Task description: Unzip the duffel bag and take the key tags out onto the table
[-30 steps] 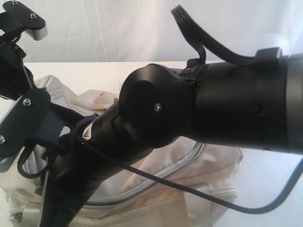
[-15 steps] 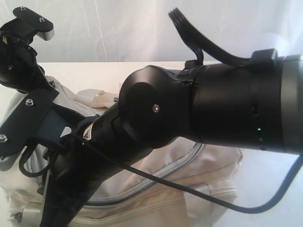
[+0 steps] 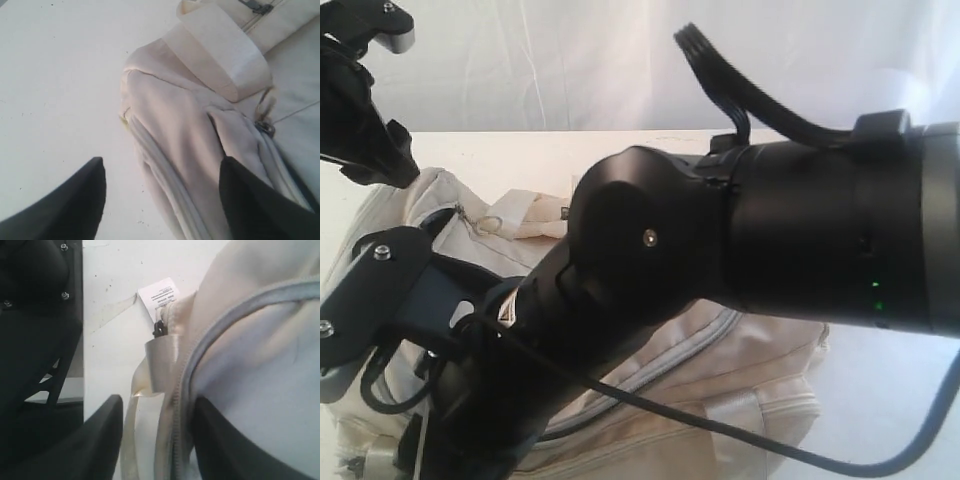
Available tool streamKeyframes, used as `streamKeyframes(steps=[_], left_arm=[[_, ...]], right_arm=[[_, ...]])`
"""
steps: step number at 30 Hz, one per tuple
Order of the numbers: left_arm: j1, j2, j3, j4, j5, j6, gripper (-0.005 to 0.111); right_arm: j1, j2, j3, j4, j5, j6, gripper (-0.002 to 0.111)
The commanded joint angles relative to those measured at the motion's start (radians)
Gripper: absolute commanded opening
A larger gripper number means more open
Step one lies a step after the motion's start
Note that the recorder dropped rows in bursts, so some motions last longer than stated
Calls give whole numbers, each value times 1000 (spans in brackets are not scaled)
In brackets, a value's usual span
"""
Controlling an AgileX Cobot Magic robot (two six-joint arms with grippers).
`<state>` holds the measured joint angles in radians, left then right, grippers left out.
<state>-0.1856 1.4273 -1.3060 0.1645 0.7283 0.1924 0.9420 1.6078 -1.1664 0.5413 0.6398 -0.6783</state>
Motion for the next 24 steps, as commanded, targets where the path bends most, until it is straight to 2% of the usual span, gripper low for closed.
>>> streamKeyframes(steps=[1, 4, 7, 11, 13, 15, 18, 19, 20, 21, 23, 24], left_arm=[[2, -73, -61, -34, 144, 2, 70], [2, -128, -69, -126, 189, 44, 70], [2, -182, -69, -311, 255, 163, 70], [2, -236, -69, -581, 386, 346, 67], [2, -253, -69, -686, 474, 398, 63], [2, -258, -69, -756, 493, 426, 58], [-2, -271, -33, -822, 493, 440, 48], [-23, -281, 23, -826, 493, 465, 36], [-31, -288, 50, -824, 493, 476, 29], [-53, -294, 114, -807, 493, 501, 16], [-84, -318, 180, -788, 493, 558, 0], [-97, -329, 195, -790, 493, 578, 0]], right_arm=[[4, -80, 1, -2, 0, 10, 44], [4, -158, 1, -53, 0, 43, 44], [4, -259, 1, -185, 17, 207, 44], [4, -388, 1, -474, 142, 432, 43], [4, -437, 1, -622, 234, 527, 38], [4, -478, 1, -737, 315, 609, 31], [4, -529, 7, -856, 408, 702, 13], [4, -563, 31, -913, 425, 741, 3], [4, -580, 44, -931, 419, 750, 0], [4, -605, 84, -987, 405, 784, 0], [-9, -618, 141, -1107, 405, 866, 0], [-25, -618, 158, -1136, 405, 886, 0]])
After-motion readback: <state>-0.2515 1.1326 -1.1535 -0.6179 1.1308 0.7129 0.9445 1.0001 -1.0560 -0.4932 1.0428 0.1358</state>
